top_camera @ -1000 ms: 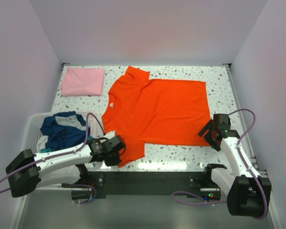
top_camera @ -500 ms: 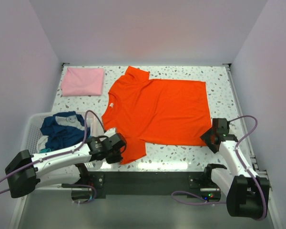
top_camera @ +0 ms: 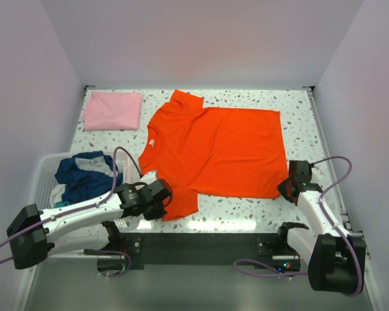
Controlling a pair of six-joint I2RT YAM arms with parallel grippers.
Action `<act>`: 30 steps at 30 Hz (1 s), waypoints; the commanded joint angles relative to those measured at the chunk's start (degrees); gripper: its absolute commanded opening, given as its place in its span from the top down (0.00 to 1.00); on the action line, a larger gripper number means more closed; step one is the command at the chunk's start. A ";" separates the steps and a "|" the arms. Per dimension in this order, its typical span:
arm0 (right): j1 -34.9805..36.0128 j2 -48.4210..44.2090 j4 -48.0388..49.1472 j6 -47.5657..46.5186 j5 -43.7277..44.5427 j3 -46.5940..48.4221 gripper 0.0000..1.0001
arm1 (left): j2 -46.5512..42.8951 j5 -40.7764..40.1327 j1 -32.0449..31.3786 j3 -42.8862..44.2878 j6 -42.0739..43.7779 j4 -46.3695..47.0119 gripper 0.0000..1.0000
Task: Fold and stack the t-shirts
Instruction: Fold the tshirt
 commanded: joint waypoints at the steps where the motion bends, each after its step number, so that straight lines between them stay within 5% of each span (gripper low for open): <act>1: -0.12 -3.85 -4.00 1.07 -0.09 -1.47 0.92 | -1.32 -2.09 -0.23 2.98 -1.41 -2.31 1.00; 2: -0.12 -4.91 -4.62 1.25 -0.18 -1.47 1.00 | -1.50 -1.92 -0.23 3.07 -1.58 -2.49 1.00; 15: -0.12 -15.73 -14.38 1.08 0.88 1.60 1.00 | -8.18 -1.83 -0.23 2.36 -1.59 -2.58 1.00; 24: -0.12 -9.41 -11.04 -2.35 -5.01 5.19 0.99 | -1.50 -8.07 1.08 9.91 3.15 -0.74 1.00; 30: -0.12 -6.33 -10.43 -5.95 -6.77 8.89 1.00 | 2.89 -4.56 8.98 12.99 12.12 6.11 1.00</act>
